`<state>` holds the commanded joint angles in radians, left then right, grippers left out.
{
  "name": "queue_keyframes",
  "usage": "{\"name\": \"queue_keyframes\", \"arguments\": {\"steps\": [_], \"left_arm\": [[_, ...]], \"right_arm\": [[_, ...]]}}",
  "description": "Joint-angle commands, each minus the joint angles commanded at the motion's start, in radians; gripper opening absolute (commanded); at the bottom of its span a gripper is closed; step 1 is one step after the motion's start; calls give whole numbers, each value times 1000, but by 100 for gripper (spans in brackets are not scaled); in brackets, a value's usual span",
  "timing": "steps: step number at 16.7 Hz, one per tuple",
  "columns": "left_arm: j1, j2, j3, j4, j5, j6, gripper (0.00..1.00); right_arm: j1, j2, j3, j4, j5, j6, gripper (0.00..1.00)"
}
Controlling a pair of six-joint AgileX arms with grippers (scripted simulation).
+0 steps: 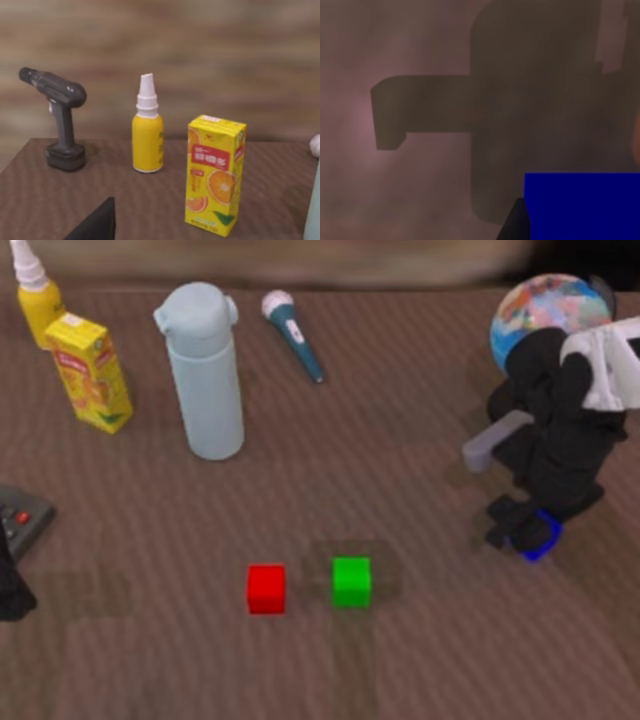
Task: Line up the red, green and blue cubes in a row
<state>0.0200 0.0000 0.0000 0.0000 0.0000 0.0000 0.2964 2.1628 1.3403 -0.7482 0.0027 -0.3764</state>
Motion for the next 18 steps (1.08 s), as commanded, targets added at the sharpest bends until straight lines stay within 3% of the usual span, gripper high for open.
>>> {"name": "queue_keyframes", "arguments": {"steps": [9,18], "left_arm": [[0,0,0,0,0,0,100],[0,0,0,0,0,0,100]], "right_arm": [[2,-27,16,-27,-6,3,0],[8,-133,134,-252,-7,3,0]]}}
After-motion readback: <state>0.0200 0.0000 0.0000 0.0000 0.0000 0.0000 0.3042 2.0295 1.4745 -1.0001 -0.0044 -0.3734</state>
